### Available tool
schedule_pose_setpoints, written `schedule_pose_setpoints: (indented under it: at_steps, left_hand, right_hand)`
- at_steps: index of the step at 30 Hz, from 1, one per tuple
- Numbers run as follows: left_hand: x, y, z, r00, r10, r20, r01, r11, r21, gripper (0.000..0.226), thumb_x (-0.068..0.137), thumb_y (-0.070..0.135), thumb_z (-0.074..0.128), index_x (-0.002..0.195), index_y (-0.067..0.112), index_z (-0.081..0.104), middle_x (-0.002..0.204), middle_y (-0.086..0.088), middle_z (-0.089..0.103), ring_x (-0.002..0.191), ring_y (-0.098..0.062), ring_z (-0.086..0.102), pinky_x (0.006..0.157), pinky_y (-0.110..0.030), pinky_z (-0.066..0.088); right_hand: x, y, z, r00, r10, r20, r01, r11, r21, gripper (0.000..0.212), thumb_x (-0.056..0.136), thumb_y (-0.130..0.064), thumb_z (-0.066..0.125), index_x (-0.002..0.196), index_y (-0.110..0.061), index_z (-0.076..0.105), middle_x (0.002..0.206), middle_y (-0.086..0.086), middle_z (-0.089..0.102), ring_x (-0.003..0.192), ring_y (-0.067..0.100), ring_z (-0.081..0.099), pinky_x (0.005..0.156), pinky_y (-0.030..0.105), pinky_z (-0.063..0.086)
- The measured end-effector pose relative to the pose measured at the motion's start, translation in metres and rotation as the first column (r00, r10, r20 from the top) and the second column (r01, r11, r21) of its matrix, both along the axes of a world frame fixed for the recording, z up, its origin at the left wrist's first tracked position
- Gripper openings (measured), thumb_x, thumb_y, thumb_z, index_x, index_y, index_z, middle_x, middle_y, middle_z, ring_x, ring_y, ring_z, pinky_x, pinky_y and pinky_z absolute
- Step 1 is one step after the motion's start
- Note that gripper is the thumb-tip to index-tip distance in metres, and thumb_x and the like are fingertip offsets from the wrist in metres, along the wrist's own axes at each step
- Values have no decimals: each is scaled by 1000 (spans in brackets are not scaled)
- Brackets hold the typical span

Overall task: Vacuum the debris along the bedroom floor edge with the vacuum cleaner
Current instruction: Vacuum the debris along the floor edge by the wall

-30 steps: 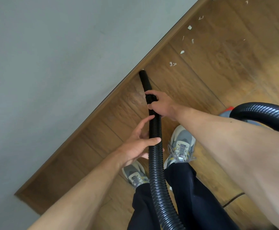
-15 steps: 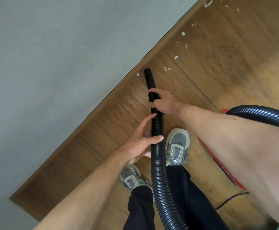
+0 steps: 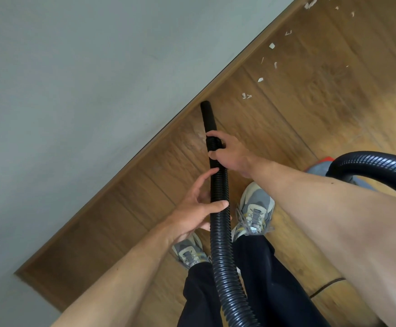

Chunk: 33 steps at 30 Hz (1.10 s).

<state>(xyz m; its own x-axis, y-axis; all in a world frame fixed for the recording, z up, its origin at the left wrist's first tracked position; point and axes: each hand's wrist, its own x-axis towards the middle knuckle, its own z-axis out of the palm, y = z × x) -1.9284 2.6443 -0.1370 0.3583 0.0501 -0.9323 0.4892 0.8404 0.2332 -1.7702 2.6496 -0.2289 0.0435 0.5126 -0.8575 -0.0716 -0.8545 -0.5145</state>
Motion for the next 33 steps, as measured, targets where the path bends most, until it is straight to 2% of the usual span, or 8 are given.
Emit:
schedule_pose_setpoints:
  at_steps: [3, 11, 17, 20, 26, 30, 33]
  left_hand:
    - [0, 1, -6, 1000, -13, -20, 13, 1000, -1, 75, 89, -1, 69, 132, 57, 49, 128, -5, 65, 109, -39, 68, 86, -66, 54]
    - [6, -8, -7, 1000, 13, 5, -13, 999, -52, 74, 89, 0, 69, 135, 53, 47, 131, -13, 62, 109, -40, 68, 85, -66, 55]
    - [6, -13, -2, 999, -35, 19, 36, 999, -33, 72, 90, 2, 70, 132, 55, 48, 127, -13, 64, 105, -37, 71, 81, -61, 58]
    - [1, -9, -2, 999, -40, 22, 40, 999, -14, 71, 90, 2, 70, 127, 59, 50, 129, -10, 64, 107, -35, 70, 80, -59, 59]
    - [-5, 0, -12, 999, -50, 11, 50, 999, -13, 73, 89, 1, 70, 128, 58, 50, 130, -14, 62, 108, -37, 69, 85, -66, 55]
    - [4, -2, -15, 999, -40, 16, 40, 999, -17, 74, 90, 1, 70, 133, 57, 48, 132, -12, 61, 109, -36, 69, 82, -61, 58]
    - [13, -2, -15, 998, -56, 31, 57, 998, -32, 74, 90, 1, 69, 134, 56, 46, 131, -14, 62, 110, -37, 68, 79, -57, 60]
  right_hand:
    - [-4, -3, -8, 1000, -12, 6, 12, 1000, 8, 57, 92, -6, 57, 141, -35, 49, 129, 2, 54, 110, 19, 55, 77, 23, 45]
    - [2, -14, -9, 999, -5, 46, 6, 1000, -11, 56, 90, -5, 53, 138, -34, 53, 125, 1, 55, 104, 18, 56, 72, 24, 46]
    - [5, -24, -1, 999, -35, -9, 35, 999, 9, 55, 92, -5, 57, 135, -38, 53, 128, 1, 54, 110, 18, 54, 85, 30, 46]
    - [1, -18, 0, 998, -46, -36, 48, 998, 41, 55, 92, -4, 57, 136, -36, 53, 123, 1, 56, 107, 17, 55, 79, 26, 45]
    - [-7, -9, -8, 997, -67, -35, 67, 998, 14, 55, 91, -1, 55, 136, -34, 53, 122, 3, 55, 104, 19, 55, 69, 24, 45]
    - [0, -13, -9, 989, -146, 37, 146, 989, 2, 55, 90, -2, 55, 134, -35, 54, 121, 2, 54, 99, 17, 56, 65, 21, 45]
    - [8, -17, -8, 985, -162, 56, 163, 987, -7, 55, 90, -3, 56, 133, -38, 55, 127, 4, 53, 105, 20, 57, 67, 23, 47]
